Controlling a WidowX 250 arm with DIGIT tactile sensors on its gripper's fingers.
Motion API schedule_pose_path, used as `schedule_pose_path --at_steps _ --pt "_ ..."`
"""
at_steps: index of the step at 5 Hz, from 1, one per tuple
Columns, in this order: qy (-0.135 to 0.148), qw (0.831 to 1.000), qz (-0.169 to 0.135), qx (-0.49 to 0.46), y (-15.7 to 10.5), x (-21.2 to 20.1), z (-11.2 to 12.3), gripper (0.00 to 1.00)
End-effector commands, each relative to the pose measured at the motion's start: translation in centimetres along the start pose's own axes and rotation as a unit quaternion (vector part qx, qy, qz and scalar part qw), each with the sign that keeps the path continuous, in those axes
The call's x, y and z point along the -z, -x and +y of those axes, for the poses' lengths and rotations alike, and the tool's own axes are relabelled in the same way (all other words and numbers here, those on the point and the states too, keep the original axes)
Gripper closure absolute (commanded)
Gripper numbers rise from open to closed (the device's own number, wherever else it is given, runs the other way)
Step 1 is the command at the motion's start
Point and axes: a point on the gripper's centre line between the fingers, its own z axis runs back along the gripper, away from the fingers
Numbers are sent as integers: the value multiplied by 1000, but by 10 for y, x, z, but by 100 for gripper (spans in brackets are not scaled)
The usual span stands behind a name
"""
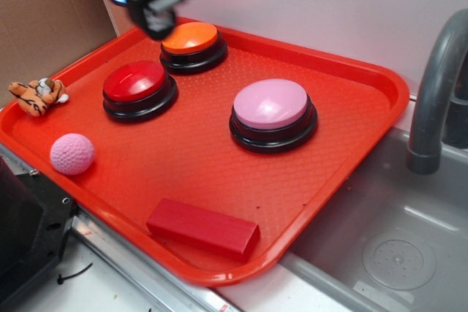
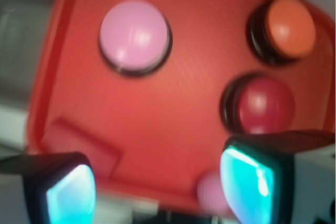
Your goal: Push the pink button.
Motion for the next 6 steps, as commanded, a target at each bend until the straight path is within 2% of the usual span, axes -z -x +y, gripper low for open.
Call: schedule_pose_path --at_steps 1,2,3,4,5,6 --pt "-17 998 -65 16 -63 32 7 0" --pt "11 997 -72 25 -73 55 9 0" --pt "11 998 -60 19 -71 69 8 0" --pt "44 996 -73 9 -57 89 4 0" --pt "26 997 -68 10 -51 88 3 0" --pt "25 997 -74 10 -46 82 3 0"
